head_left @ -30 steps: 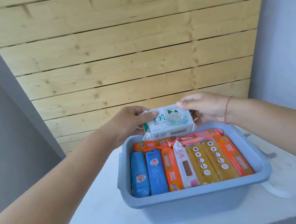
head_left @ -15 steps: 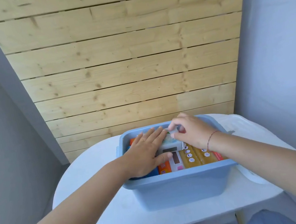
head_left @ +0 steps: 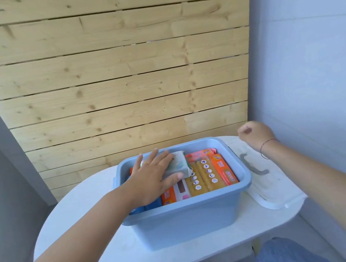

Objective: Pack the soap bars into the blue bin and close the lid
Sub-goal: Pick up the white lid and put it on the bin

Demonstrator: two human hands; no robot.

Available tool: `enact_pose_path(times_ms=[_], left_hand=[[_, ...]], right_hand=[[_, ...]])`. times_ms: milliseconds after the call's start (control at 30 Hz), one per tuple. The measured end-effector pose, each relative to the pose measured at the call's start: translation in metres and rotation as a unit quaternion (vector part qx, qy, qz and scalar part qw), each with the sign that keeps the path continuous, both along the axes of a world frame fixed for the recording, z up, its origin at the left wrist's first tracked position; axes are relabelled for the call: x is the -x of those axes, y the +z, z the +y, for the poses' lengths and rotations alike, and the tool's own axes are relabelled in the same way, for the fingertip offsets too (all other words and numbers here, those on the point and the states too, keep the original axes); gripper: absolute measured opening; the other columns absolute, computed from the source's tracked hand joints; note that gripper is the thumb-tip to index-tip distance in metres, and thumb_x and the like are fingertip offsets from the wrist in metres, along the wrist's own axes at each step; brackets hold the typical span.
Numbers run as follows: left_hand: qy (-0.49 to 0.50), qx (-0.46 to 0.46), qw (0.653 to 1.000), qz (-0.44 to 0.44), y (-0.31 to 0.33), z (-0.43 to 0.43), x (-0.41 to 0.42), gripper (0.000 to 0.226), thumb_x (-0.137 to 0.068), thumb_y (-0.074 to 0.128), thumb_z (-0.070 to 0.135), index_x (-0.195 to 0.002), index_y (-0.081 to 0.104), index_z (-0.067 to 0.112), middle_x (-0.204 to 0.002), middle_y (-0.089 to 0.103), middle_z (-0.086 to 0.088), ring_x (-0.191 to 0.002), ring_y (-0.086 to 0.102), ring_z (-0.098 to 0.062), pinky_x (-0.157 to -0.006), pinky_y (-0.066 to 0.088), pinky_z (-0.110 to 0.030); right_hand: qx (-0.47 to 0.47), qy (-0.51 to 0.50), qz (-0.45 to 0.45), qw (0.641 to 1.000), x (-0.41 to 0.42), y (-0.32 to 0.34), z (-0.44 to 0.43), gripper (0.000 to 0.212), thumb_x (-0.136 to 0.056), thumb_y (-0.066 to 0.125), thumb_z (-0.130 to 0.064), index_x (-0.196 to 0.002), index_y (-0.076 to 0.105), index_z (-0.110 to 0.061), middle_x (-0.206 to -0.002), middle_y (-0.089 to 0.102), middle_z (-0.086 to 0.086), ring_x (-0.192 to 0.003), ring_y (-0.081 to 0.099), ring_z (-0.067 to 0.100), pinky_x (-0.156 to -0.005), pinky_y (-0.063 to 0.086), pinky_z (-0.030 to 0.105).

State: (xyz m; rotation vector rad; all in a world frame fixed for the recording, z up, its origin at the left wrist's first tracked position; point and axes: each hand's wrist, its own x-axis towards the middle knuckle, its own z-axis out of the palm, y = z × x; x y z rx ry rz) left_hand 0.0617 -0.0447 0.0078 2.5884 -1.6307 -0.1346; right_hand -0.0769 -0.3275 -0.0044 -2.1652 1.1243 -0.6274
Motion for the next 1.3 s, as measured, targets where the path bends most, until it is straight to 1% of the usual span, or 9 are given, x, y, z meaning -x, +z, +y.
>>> enact_pose_path(times_ms=[100,267,433,567,767,867,933,1167,1300], left_hand=[[-0.027,0.067,0.997,0.011,0.009,-0.021,0.021,0.069,-0.092,0.029,0.059,-0.151,0.018,0.023,-0.160,0.015,0.008,-0.148,-0.001,-0.011,-0.121,-0.004,-0.039],[-0.082,0.123,0.985,0.086,0.041,-0.080,0.052,0.052,-0.094,0.039,0.051,-0.138,0.043,0.024,-0.147,0.040,0.007,-0.142,0.022,-0.014,-0.116,0.013,-0.034],[-0.103,0.041,0.986,0.125,0.057,-0.161,0.067,0.045,-0.094,0.044,0.045,-0.133,0.050,0.023,-0.144,0.045,0.003,-0.133,0.037,-0.017,-0.109,0.026,-0.030],[-0.072,-0.127,0.986,0.085,0.046,-0.246,0.069,0.041,-0.096,0.039,0.036,-0.120,0.055,0.007,-0.123,0.054,-0.007,-0.116,0.049,-0.024,-0.094,0.036,-0.034],[0.025,-0.323,0.941,-0.095,0.004,-0.324,0.034,0.041,-0.092,0.034,0.015,-0.129,0.052,0.008,-0.132,0.053,-0.007,-0.107,0.054,-0.027,-0.084,0.043,-0.034],[0.059,-0.399,0.910,-0.098,-0.011,-0.337,0.019,0.021,-0.089,0.042,0.024,-0.101,0.059,0.022,-0.091,0.053,0.004,-0.098,0.052,-0.026,-0.077,0.039,-0.031],[0.069,-0.426,0.895,-0.113,-0.020,-0.344,0.015,0.021,-0.087,0.045,0.026,-0.105,0.056,0.029,-0.078,0.045,0.005,-0.093,0.048,-0.022,-0.077,0.039,-0.030],[0.086,-0.401,0.908,-0.083,-0.045,-0.353,0.021,0.053,-0.088,0.047,0.023,-0.139,0.042,0.013,-0.137,0.046,-0.009,-0.101,0.048,-0.027,-0.081,0.039,-0.032],[0.112,-0.362,0.925,-0.034,-0.046,-0.356,0.025,0.052,-0.091,0.045,0.016,-0.141,0.036,0.005,-0.139,0.045,-0.016,-0.107,0.051,-0.030,-0.083,0.039,-0.032]], right_hand=[[-0.051,-0.031,0.191,0.980,0.026,-0.038,-0.029,0.045,-0.083,0.062,-0.034,-0.123,0.058,-0.014,-0.133,0.055,0.009,-0.125,0.049,0.031,-0.101,0.042,0.037],[-0.092,-0.115,0.250,0.957,0.061,-0.062,-0.050,0.071,-0.075,0.064,-0.053,-0.128,0.048,-0.010,-0.132,0.055,0.010,-0.121,0.053,0.031,-0.094,0.046,0.037],[-0.172,-0.163,0.192,0.952,0.089,-0.082,-0.062,0.075,-0.076,0.062,-0.056,-0.133,0.043,-0.011,-0.134,0.052,0.009,-0.121,0.052,0.032,-0.095,0.046,0.039],[-0.199,-0.198,0.092,0.955,0.112,-0.103,-0.065,0.076,-0.078,0.062,-0.052,-0.136,0.040,-0.009,-0.140,0.047,0.009,-0.127,0.047,0.033,-0.096,0.041,0.039],[-0.249,-0.205,-0.051,0.945,0.134,-0.127,-0.052,0.037,-0.077,0.065,-0.040,-0.097,0.052,-0.013,-0.094,0.061,0.004,-0.079,0.060,0.022,-0.070,0.049,0.034],[-0.272,-0.205,-0.106,0.934,0.141,-0.132,-0.048,0.034,-0.079,0.066,-0.032,-0.102,0.051,-0.013,-0.085,0.057,-0.004,-0.077,0.057,0.018,-0.066,0.044,0.031],[-0.285,-0.210,-0.139,0.925,0.142,-0.137,-0.047,0.032,-0.079,0.068,-0.029,-0.101,0.051,-0.013,-0.085,0.055,-0.004,-0.080,0.057,0.020,-0.070,0.047,0.034],[-0.302,-0.218,-0.181,0.910,0.134,-0.137,-0.049,0.027,-0.080,0.066,-0.024,-0.100,0.049,-0.014,-0.083,0.054,-0.004,-0.081,0.057,0.024,-0.078,0.052,0.039],[-0.293,-0.226,-0.174,0.913,0.134,-0.136,-0.053,0.026,-0.081,0.065,-0.024,-0.099,0.047,-0.014,-0.079,0.051,-0.009,-0.080,0.053,0.021,-0.070,0.044,0.030]])
